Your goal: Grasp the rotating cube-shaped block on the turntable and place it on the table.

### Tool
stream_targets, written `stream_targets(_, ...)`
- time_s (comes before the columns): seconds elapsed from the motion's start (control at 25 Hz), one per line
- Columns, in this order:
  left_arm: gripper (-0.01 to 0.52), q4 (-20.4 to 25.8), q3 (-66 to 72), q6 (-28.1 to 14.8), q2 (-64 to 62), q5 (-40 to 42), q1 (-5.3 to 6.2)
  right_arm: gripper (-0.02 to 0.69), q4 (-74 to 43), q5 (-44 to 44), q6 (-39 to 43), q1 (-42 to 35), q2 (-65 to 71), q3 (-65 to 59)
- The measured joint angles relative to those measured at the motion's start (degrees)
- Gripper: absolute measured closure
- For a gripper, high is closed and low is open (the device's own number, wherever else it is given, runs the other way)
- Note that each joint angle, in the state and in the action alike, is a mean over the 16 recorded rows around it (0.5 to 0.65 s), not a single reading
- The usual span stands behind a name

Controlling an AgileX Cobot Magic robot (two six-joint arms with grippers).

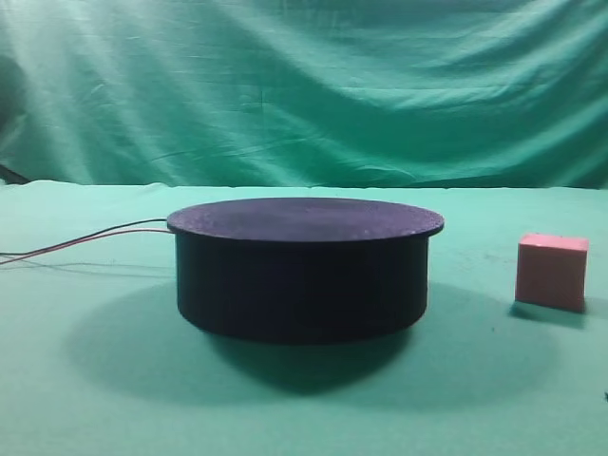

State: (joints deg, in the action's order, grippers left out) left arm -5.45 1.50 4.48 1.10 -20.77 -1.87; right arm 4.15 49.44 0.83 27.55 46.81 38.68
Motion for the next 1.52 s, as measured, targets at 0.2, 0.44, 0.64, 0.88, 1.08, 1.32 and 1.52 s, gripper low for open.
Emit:
stream_targets(0.2, 0.514, 0.00, 0.00, 0.00, 0.00, 0.00, 0.00, 0.649, -2.94, -5.20, 0.21, -3.67, -2.60, -3.07)
stream_targets(0.44, 0.514, 0.00, 0.00, 0.00, 0.00, 0.00, 0.00, 0.631, -4.84, -15.10, 0.75, -10.66, -9.98, -11.38)
stream_targets(0.64, 0.514, 0.00, 0.00, 0.00, 0.00, 0.00, 0.00, 0.616, -4.94, -23.01, 0.76, -16.46, -19.76, -21.07)
stream_targets(0.88, 0.514, 0.00, 0.00, 0.00, 0.00, 0.00, 0.00, 0.616, -4.98, -27.85, 0.76, -19.69, -33.07, -31.74)
stream_targets(1.08, 0.514, 0.00, 0.00, 0.00, 0.00, 0.00, 0.00, 0.616, -5.02, -28.85, 0.76, -20.32, -41.51, -37.16)
stream_targets(1.32, 0.514, 0.00, 0.00, 0.00, 0.00, 0.00, 0.00, 0.616, -5.05, -28.79, 0.76, -20.35, -46.59, -39.97)
stream_targets(1.52, 0.514, 0.00, 0.00, 0.00, 0.00, 0.00, 0.00, 0.616, -5.05, -28.32, 0.76, -20.35, -47.30, -40.21)
